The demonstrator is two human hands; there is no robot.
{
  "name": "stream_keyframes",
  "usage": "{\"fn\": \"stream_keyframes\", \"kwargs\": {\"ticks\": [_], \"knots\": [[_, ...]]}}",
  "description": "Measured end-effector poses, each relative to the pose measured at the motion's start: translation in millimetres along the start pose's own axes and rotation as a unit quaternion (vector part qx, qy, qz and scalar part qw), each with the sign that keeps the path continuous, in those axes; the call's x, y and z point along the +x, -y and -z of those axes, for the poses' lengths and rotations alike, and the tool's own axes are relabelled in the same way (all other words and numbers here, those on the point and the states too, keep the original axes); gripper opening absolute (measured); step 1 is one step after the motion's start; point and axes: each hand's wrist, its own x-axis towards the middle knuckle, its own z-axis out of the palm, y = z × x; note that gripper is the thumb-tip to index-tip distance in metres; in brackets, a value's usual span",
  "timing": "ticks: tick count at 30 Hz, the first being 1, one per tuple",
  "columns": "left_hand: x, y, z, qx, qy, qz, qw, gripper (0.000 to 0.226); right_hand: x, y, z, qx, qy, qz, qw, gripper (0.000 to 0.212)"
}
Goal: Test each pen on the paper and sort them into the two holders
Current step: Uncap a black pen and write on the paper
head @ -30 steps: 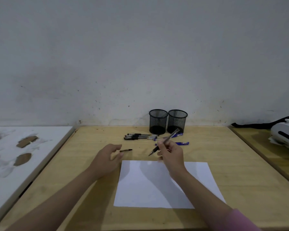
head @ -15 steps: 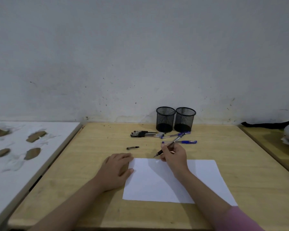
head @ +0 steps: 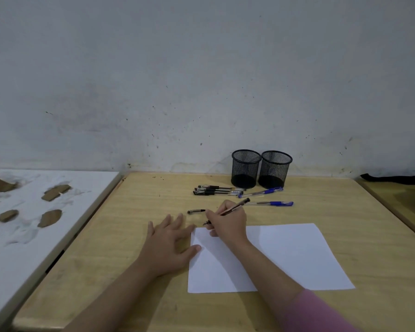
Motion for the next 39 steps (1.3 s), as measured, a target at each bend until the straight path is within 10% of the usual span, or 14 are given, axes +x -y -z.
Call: {"fn": "stream_keyframes", "kwargs": {"ticks": [15, 39], "knots": [[2.0, 1.8, -2.3, 0.005, 0.000, -0.007, 1.000, 0.077, 3.1, -10.8, -3.3, -0.014, 0.110, 0.062, 0.992, 0.031], [2.6, -0.3, 3.8, -0.036, -0.018, -0.003, 0.999, 0.065, 5.2, -12.2, -0.9, 0.059, -0.003, 0.057, 0.997, 0.029]]}}
